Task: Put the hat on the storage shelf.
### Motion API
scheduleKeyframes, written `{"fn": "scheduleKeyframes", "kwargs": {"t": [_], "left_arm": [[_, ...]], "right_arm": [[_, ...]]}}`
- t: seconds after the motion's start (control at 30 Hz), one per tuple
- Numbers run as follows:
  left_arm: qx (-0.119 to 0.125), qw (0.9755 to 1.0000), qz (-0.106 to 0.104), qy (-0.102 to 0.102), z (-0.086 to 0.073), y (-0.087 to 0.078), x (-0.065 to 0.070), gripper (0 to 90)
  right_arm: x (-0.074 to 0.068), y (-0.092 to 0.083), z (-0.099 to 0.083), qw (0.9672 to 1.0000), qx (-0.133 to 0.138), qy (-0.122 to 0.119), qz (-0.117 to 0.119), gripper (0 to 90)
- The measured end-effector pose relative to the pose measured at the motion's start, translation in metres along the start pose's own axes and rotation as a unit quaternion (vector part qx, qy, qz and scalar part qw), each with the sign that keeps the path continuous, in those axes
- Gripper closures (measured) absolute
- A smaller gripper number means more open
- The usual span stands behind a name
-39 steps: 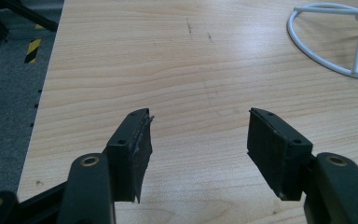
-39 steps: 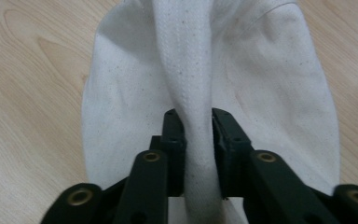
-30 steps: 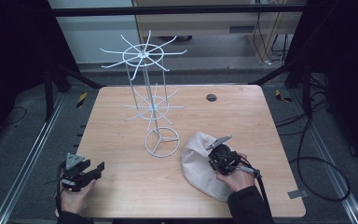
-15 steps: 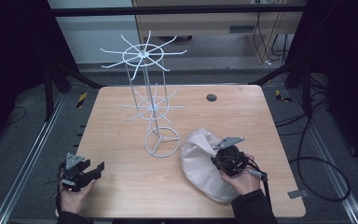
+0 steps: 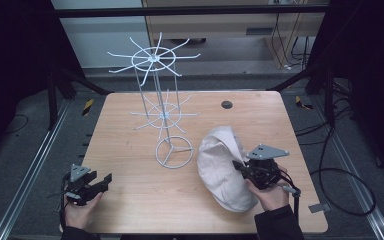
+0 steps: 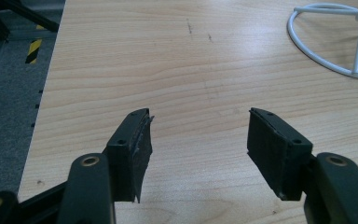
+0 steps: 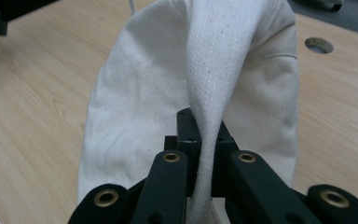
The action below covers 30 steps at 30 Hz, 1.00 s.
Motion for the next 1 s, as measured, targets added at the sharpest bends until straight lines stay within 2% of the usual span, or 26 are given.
{"fn": "scheduleKeyframes", "kwargs": {"t": [0.03, 0.13, 0.17, 0.27, 0.5, 0.6, 0.67, 0.83, 1.0], "left_arm": [[-0.001, 1.0, 0.0, 0.001, 0.0, 0.0, 0.0, 39.8], [0.0, 1.0, 0.0, 0.001, 0.0, 0.0, 0.001, 39.8], [0.0, 1.0, -0.001, 0.002, 0.0, 0.0, 0.001, 39.8], [0.0, 1.0, -0.001, 0.001, 0.0, 0.0, 0.001, 39.8], [0.003, 1.0, -0.001, -0.001, 0.001, 0.0, 0.001, 39.8], [0.007, 1.0, 0.002, -0.001, 0.002, -0.002, 0.001, 39.9], [0.011, 0.9999, 0.002, -0.003, 0.003, -0.002, 0.001, 40.0], [0.009, 1.0, 0.002, 0.001, 0.003, -0.001, 0.002, 40.0], [0.007, 1.0, 0.001, 0.0, 0.002, 0.0, 0.002, 40.0]], "right_arm": [[0.003, -0.005, 0.004, 0.9998, 0.018, 0.005, -0.003, 87.8], [0.005, -0.009, 0.007, 0.9995, 0.032, 0.004, -0.006, 87.8], [0.006, -0.013, 0.011, 0.9989, 0.046, 0.006, -0.008, 87.8], [0.009, -0.019, 0.014, 0.998, 0.061, 0.013, -0.01, 87.8], [0.014, -0.028, 0.021, 0.9957, 0.089, 0.01, -0.024, 87.9], [0.018, -0.038, 0.028, 0.993, 0.114, 0.006, -0.031, 87.9], [0.018, -0.041, 0.03, 0.9924, 0.118, 0.004, -0.035, 88.0], [0.019, -0.062, 0.046, 0.9859, 0.162, -0.002, -0.042, 88.0], [0.019, -0.078, 0.057, 0.9808, 0.19, -0.003, -0.043, 88.0]]}}
Point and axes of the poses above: each handheld gripper's, and its own axes: y roughly forward along the jaws, z roughly out of its top, x roughly to its right, the point moved 9 cm from there along y, roughly forward along the jaws, and after that the axes turned 6 degrees about x, right-handed, at the moved point
